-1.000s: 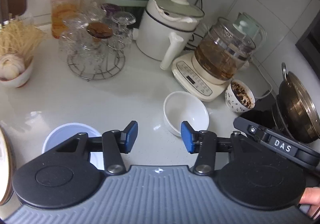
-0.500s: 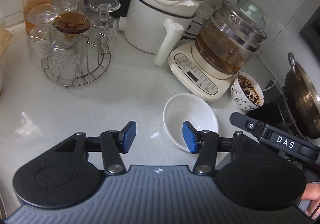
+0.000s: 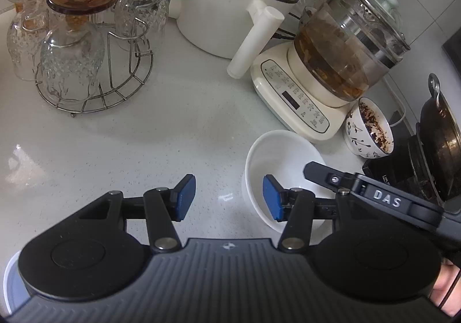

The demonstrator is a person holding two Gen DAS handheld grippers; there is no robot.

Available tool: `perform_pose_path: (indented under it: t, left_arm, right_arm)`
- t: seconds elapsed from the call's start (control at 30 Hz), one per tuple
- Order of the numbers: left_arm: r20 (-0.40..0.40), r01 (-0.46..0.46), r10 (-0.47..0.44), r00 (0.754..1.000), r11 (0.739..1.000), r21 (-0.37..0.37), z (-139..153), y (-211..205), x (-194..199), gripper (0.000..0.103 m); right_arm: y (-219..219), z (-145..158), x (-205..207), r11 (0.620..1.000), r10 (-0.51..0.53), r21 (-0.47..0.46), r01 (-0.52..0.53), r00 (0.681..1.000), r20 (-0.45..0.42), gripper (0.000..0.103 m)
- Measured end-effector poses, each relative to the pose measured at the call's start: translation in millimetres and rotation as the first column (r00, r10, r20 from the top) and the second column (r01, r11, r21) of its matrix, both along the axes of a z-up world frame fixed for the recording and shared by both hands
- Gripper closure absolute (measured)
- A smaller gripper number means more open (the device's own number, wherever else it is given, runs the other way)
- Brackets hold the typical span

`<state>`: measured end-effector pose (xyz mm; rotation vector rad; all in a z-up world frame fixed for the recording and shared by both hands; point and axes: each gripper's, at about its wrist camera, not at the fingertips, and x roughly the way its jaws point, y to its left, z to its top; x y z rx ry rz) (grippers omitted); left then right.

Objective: Organize plates and bowls
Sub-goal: 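Move both grippers to the rim of the white ceramic bowl, then close the left gripper on the white bowl rim while the right gripper grips it too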

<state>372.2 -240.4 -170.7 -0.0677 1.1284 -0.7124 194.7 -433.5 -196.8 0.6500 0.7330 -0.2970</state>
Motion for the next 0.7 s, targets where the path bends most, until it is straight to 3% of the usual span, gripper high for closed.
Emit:
perform_pose_path:
  t: [0.2, 0.33, 0.5, 0.7]
  left_arm:
    - [-0.017, 0.022, -0.022, 1.000, 1.000, 0.009, -7, -6, 2, 0.046]
    - [-0.025, 0.037, -0.036, 0.999, 0.999, 0.019, -11, -12, 3, 0.048]
    - [-0.037, 0.052, -0.052, 0.998, 0.999, 0.016, -14, -17, 5, 0.060]
    - [-0.047, 0.050, -0.050, 0.998, 0.999, -0.010, -16, -16, 7, 0.081]
  right_arm:
    - [0, -6, 6, 1.000, -0.020, 0.003, 0.020, 1.000, -0.018, 0.038]
    - [0, -11, 5, 1.000, -0.026, 0.009, 0.027, 0.999, -0.029, 0.046]
    - [-2, -17, 5, 0.999, -0.038, 0.025, 0.039, 0.999, -0.036, 0.064]
    - [0, -20, 5, 0.998, -0.050, 0.046, 0.052, 0.998, -0.033, 0.073]
